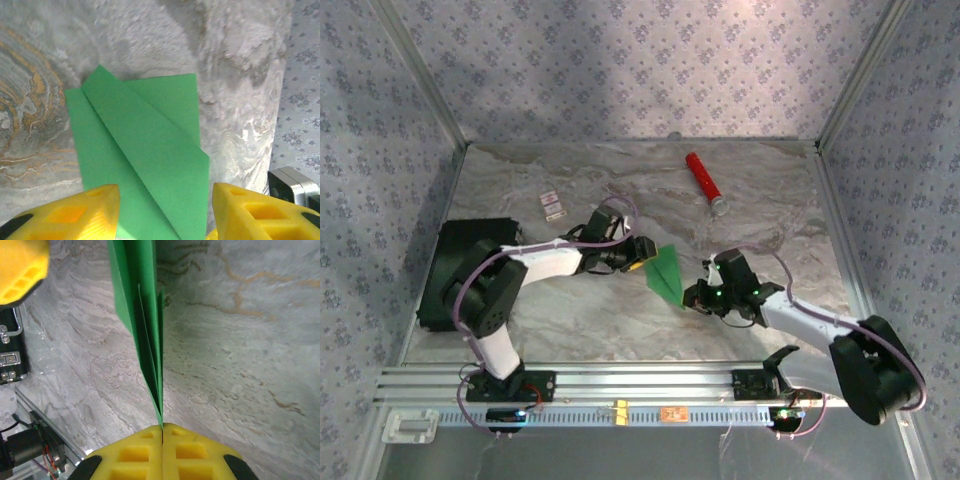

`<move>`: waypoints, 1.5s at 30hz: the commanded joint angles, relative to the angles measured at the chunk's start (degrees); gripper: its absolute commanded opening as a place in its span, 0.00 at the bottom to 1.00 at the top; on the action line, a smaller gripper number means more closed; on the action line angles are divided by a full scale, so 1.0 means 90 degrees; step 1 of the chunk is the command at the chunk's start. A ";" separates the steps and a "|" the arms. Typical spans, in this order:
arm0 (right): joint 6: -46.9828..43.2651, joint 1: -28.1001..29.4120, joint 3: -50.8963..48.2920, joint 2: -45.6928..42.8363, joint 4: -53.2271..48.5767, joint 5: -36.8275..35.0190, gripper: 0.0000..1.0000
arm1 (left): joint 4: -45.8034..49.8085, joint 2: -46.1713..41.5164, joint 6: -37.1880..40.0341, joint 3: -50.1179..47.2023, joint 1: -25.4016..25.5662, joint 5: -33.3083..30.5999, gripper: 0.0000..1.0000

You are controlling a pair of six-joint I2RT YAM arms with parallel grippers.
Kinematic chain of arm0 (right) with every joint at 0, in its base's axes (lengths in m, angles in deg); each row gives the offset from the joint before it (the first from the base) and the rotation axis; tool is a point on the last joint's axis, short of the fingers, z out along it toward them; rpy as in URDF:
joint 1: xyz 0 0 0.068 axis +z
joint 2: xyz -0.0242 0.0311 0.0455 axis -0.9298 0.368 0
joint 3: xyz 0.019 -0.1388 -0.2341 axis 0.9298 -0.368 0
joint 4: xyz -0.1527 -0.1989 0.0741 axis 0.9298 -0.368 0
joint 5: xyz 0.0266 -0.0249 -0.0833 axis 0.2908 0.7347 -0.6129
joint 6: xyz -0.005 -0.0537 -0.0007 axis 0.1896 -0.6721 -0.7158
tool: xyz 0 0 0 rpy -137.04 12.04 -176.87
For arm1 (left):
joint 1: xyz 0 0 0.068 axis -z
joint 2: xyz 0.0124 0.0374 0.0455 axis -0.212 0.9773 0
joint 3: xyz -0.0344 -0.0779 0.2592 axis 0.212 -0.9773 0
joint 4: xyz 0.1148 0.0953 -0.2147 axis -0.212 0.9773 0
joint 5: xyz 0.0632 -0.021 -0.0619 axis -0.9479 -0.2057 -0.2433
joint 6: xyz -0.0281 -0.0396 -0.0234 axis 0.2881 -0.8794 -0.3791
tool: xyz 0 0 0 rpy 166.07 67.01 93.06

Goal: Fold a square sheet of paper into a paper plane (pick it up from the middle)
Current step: Turn over the paper at the center of the table.

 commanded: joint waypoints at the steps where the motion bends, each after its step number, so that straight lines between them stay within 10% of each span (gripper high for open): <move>1: -0.0646 -0.0054 0.0340 -0.0432 -0.1092 -0.0647 0.06 | 0.0460 -0.0483 0.0283 -0.0237 0.0046 -0.0466 0.52; 20: -0.1827 0.0690 0.2223 -0.0882 -0.4336 -0.4109 0.05 | 0.0616 -0.1736 0.0384 -0.1021 -0.0222 -0.1225 0.54; 31: -0.1382 0.1981 0.3153 0.0545 -0.5776 -0.6706 0.06 | 0.0769 -0.2347 0.0384 -0.1440 -0.0651 -0.1288 0.56; 45: -0.2075 0.3434 0.3688 0.2611 -0.4608 -0.5220 0.13 | 0.1157 -0.3017 0.0354 -0.1668 -0.1036 -0.1616 0.57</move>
